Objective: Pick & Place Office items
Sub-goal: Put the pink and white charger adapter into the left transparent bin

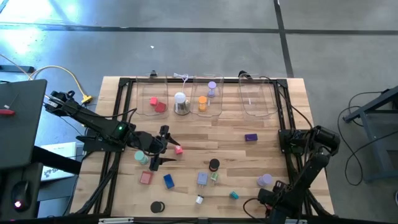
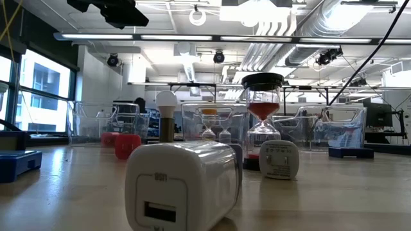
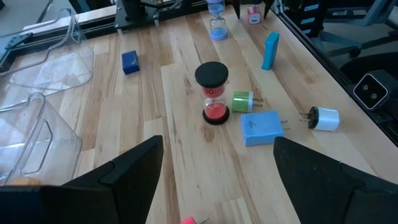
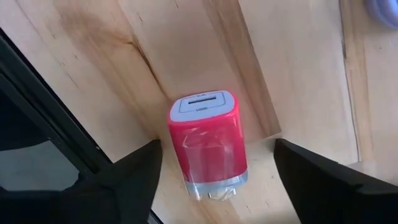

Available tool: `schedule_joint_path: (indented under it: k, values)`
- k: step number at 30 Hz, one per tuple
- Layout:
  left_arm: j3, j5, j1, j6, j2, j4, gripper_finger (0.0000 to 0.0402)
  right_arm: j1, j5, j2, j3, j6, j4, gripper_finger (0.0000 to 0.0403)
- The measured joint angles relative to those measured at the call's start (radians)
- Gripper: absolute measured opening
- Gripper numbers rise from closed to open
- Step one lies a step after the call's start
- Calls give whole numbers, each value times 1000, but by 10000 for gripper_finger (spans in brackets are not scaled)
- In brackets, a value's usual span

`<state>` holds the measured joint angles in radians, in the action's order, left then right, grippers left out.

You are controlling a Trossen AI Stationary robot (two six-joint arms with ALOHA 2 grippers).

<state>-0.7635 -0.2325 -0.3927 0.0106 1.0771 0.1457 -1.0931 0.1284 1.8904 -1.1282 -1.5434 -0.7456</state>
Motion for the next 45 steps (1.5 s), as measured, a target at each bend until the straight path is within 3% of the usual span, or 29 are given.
schedule_joint_path:
  k: [6,13,26,35,41,45]
  values:
    - [0,0,0,-1,0,2,298,0,0,1,1,20,1,228]
    - [0,0,0,0,0,2,298,10,9,2,2,25,4,122]
    - [0,0,0,-2,0,3,298,50,12,-34,1,4,-9,120]
    - [0,0,0,-45,0,-5,298,66,-5,-38,-159,31,-163,120]
    - [1,1,0,-63,0,-81,298,124,-223,-39,-342,197,-419,120]
    - [1,1,0,-63,0,-116,298,197,-509,-42,-436,379,-530,120]
